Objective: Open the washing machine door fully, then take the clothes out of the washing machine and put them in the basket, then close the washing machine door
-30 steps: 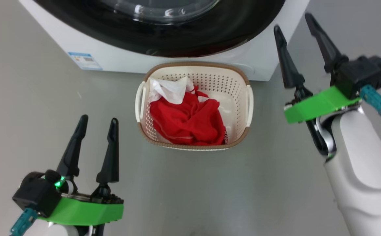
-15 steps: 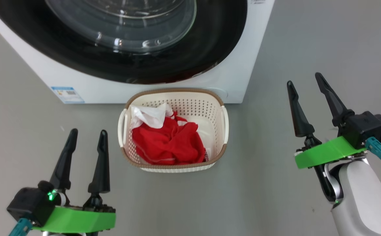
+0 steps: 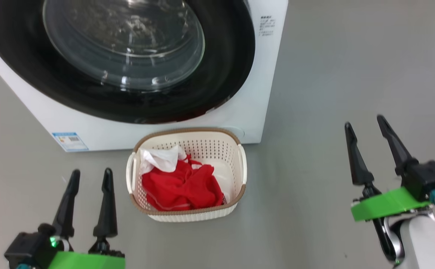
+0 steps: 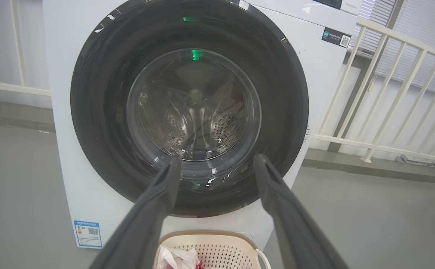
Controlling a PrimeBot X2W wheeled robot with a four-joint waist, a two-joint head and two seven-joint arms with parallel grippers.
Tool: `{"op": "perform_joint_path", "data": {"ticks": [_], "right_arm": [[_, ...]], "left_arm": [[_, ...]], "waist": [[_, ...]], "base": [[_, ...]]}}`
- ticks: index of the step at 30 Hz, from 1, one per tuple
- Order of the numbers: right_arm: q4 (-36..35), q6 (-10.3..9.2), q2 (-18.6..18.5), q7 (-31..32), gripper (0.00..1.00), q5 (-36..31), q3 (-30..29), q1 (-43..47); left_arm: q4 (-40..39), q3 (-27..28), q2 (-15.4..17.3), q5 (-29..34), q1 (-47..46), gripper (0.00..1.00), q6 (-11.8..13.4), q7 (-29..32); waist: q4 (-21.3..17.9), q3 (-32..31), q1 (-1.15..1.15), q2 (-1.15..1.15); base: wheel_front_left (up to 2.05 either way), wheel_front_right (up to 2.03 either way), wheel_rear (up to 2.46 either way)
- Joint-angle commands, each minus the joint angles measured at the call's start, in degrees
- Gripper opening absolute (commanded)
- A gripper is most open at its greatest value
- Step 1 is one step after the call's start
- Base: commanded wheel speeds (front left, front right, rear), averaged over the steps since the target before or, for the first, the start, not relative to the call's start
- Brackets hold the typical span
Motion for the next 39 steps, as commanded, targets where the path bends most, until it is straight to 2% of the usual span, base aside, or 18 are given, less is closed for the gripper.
{"op": "perform_joint_path", "data": {"ticks": [1, 14, 32, 33, 39], "right_arm": [[-1.9, -0.21, 0.1, -0.2, 1.0, -0.6, 0.9, 0.5], [-6.1, -0.21, 0.1, -0.2, 1.0, 0.5, 0.6, 9.9], [-7.3, -0.21, 0.1, -0.2, 1.0, 1.3, 0.1, 13.3], [-5.6, 0.01, 0.6, 0.0, 0.0, 0.6, -1.1, 14.1], [-2.6, 0.02, 1.3, 0.6, 0.0, 2.3, -1.1, 14.9]], "left_arm": [[-1.1, 2.1, 0.6, -0.1, 0.1, 1.0, 0.5, -0.4], [-0.7, 4.7, 0.6, 1.5, 6.8, 1.0, 0.5, -0.4], [-2.7, 5.4, 0.6, 2.9, 9.3, 1.0, 0.0, -0.4], [-1.1, 3.5, 0.0, 2.6, 10.2, 0.0, 0.0, 0.0], [2.1, 3.3, -0.5, 1.2, 10.0, 0.0, -0.1, 1.0]], "waist": [[-0.3, -1.3, 0.0, 0.0], [-1.2, -7.6, 0.0, 0.0], [-1.3, -8.7, 0.0, 0.0], [-1.3, -8.7, 0.0, 0.0], [-1.3, -8.6, 0.01, 0.0]], "base": [[0.0, 0.0, 0.0], [0.0, 0.0, 0.0], [0.0, 0.0, 0.0], [0.0, 0.0, 0.0], [0.0, 0.0, 0.0]]}}
